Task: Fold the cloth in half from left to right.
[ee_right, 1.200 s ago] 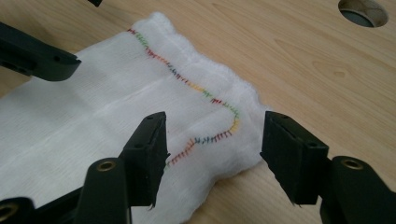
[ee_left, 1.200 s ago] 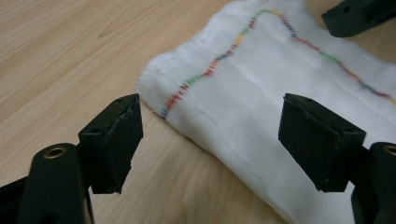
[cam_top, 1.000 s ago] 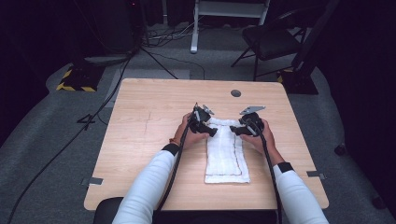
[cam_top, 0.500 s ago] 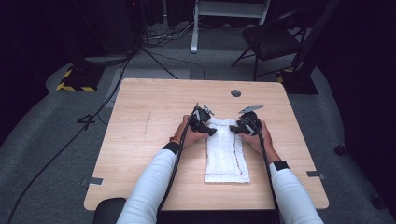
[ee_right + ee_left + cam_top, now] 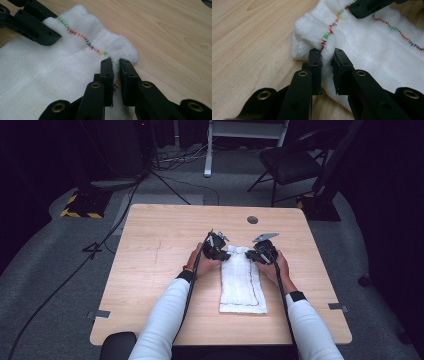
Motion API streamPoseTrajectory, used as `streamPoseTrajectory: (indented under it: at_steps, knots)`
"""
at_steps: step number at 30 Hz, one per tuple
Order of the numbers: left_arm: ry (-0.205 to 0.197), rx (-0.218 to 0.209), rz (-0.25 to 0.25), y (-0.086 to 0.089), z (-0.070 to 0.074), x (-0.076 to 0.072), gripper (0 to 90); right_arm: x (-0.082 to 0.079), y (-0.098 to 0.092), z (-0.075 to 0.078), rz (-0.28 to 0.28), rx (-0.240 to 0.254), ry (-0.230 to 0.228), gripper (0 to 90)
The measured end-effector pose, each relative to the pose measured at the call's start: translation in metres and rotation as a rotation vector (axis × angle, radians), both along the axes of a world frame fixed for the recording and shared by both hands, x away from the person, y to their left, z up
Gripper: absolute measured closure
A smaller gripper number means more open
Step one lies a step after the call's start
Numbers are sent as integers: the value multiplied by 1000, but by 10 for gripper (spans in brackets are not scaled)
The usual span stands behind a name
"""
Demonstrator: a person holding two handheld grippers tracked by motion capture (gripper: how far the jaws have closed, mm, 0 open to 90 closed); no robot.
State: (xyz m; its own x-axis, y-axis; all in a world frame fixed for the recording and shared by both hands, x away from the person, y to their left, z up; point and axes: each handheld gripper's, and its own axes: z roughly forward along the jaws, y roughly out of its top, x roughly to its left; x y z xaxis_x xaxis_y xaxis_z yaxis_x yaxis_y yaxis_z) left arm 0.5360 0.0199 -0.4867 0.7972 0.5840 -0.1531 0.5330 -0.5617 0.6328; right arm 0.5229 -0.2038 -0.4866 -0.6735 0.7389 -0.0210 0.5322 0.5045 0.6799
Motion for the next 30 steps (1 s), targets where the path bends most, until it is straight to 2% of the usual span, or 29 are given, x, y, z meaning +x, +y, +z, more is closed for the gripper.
streamPoseTrajectory:
  at_steps: [2, 6, 8, 9, 10, 14, 17, 19, 21, 23, 26, 30]
  knots:
    - [0, 2, 3, 0, 0, 1, 783, 0, 0, 0, -6, -1, -9, 816]
    - [-3, 14, 14, 0, 0, 2, 724, 2, 1, 0, -43, -36, -38, 604]
    - [-32, 38, 37, -1, 0, 2, 622, 5, -2, -1, -57, -23, -18, 539]
    - [-42, 53, 59, -1, 0, 2, 538, 6, -3, -1, -59, -13, -10, 511]
    - [-41, 47, 72, -1, -1, 3, 470, 7, -4, -1, -62, -13, -5, 486]
    - [-41, -11, 121, 1, -2, 6, 333, 10, -7, -2, -50, 11, 14, 458]
    - [-38, -15, 139, 1, -6, 8, 311, 11, -9, -3, -48, 45, 25, 418]
    - [-39, -30, 139, 1, -7, 9, 317, 12, -10, -4, -49, 49, 33, 404]
    - [-42, -27, 129, 0, -7, 9, 359, 14, -12, -6, -54, 67, 41, 412]
    - [-42, -28, 93, -1, -6, 8, 461, 14, -13, -6, -51, 61, 39, 430]
    - [-43, -20, 61, -3, -5, 7, 584, 13, -10, -3, -14, 66, 57, 631]
    - [-20, -37, 26, -3, -5, 8, 696, 12, -7, -2, 12, 68, 76, 745]
